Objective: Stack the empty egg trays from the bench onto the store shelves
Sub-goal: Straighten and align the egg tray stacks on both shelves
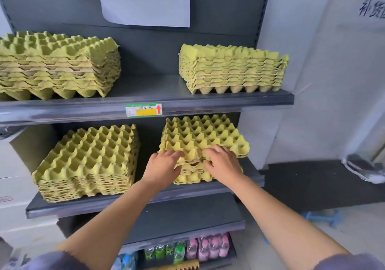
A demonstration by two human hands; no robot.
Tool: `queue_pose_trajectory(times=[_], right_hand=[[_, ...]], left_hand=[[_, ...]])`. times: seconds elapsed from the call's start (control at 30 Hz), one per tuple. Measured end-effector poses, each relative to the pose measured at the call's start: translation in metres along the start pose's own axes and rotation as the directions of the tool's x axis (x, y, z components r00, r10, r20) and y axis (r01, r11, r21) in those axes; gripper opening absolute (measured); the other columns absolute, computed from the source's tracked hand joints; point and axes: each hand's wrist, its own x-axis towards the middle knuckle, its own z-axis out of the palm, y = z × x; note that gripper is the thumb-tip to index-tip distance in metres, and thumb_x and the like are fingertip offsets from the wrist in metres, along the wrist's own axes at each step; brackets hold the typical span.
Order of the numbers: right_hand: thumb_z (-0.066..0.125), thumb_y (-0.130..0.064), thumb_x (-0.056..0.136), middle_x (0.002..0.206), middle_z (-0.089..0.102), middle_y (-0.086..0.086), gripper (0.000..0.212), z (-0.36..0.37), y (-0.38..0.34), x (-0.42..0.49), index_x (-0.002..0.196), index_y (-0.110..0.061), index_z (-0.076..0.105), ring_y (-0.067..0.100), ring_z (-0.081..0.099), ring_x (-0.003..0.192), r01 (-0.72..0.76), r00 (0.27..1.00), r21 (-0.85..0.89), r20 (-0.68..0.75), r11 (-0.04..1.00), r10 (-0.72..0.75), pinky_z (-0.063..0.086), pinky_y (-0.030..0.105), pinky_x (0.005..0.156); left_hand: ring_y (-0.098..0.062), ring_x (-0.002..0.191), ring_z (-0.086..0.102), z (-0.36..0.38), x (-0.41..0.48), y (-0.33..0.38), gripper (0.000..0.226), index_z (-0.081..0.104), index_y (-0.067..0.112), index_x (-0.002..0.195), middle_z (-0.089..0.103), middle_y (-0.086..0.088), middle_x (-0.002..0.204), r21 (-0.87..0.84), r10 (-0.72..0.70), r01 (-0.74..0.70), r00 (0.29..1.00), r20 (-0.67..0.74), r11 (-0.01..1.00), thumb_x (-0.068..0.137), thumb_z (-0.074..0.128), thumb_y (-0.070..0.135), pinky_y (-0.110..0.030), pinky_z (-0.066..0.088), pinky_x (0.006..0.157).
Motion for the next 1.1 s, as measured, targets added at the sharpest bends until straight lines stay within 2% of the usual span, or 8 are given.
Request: queue_pose_trajectory(times=[0.3,0.5,0.6,0.73,0.83,0.93,1.03,1.1], right_hand=[[0.048,-0.032,0.094,0.136,0.049,-0.001,0.039,0.005,0.055,0.033,0.131,-0.023,0.052,0.022,0.045,0.122,-0.132,0.991,-0.021,-0.025,0.991,0.132,0.041,0.037,0.098],[0.046,-0.04,0.095,0.144,0.039,0.006,0.045,0.012,0.088,0.056,0.136,-0.022,0.047,0.027,0.036,0.131,-0.281,0.96,-0.025,0.006,0.959,0.282,0.036,0.039,0.105],[0.043,-0.047,0.095,0.151,0.027,0.01,0.052,0.016,0.102,0.066,0.142,-0.023,0.039,0.031,0.029,0.136,-0.401,0.914,0.023,0.076,0.916,0.399,0.034,0.042,0.106],[0.048,-0.053,0.091,0.147,0.031,0.015,0.069,0.023,0.125,0.083,0.148,-0.022,0.024,0.036,0.041,0.13,-0.596,0.803,0.304,0.224,0.743,0.552,0.042,0.045,0.102],[0.06,-0.046,0.088,0.148,0.036,0.013,0.08,0.025,0.133,0.093,0.15,-0.018,0.019,0.033,0.042,0.131,-0.656,0.754,0.415,0.343,0.63,0.56,0.04,0.041,0.103],[0.069,-0.036,0.083,0.142,0.046,0.009,0.075,0.026,0.135,0.1,0.144,-0.014,0.032,0.031,0.047,0.127,-0.673,0.738,0.453,0.367,0.584,0.566,0.042,0.039,0.103],[0.073,-0.033,0.079,0.128,0.057,0.007,0.058,0.027,0.133,0.098,0.129,-0.015,0.048,0.03,0.055,0.115,-0.64,0.757,0.528,0.308,0.559,0.576,0.047,0.041,0.097],[0.073,-0.032,0.079,0.123,0.059,0.006,0.055,0.023,0.129,0.097,0.125,-0.015,0.049,0.03,0.057,0.111,-0.605,0.773,0.585,0.266,0.54,0.577,0.048,0.043,0.096]], left_hand=[[-0.021,0.133,0.034,0.023,0.062,0.007,0.05,0.033,0.033,0.141,0.038,0.005,0.144,-0.001,0.01,-0.01,0.995,0.096,1.0,0.094,0.048,0.037,-0.039,0.027,0.107],[-0.023,0.136,0.03,0.045,0.097,0.009,0.06,0.027,0.033,0.145,0.03,0.003,0.149,0.053,0.041,-0.05,0.987,0.156,0.997,0.091,0.046,0.052,-0.042,0.024,0.109],[-0.025,0.136,0.028,0.05,0.105,0.003,0.064,0.027,0.036,0.145,0.03,0.001,0.148,-0.004,-0.048,0.049,0.992,0.117,0.999,0.088,0.043,0.062,-0.046,0.021,0.11],[-0.032,0.14,0.019,0.044,0.106,-0.003,0.075,0.024,0.038,0.145,0.023,-0.005,0.151,-0.067,-0.237,0.248,0.962,0.134,0.967,0.081,0.033,0.076,-0.055,0.018,0.111],[-0.036,0.139,0.021,0.041,0.105,-0.01,0.072,0.025,0.032,0.145,0.019,-0.01,0.153,-0.195,-0.455,0.484,0.873,0.173,0.853,0.085,0.033,0.071,-0.053,0.027,0.106],[-0.038,0.12,0.044,0.047,0.105,-0.022,0.067,0.028,0.022,0.142,0.038,-0.017,0.139,-0.397,-0.57,0.653,0.757,0.32,0.645,0.088,0.05,0.056,-0.046,0.041,0.098],[-0.028,0.101,0.056,0.049,0.103,-0.019,0.053,0.036,0.016,0.137,0.057,-0.013,0.123,-0.58,-0.559,0.655,0.742,0.371,0.484,0.091,0.056,0.035,-0.037,0.046,0.086],[-0.024,0.091,0.057,0.044,0.107,-0.018,0.047,0.041,0.016,0.134,0.059,-0.011,0.117,-0.631,-0.571,0.623,0.753,0.325,0.462,0.09,0.056,0.022,-0.035,0.047,0.081]])
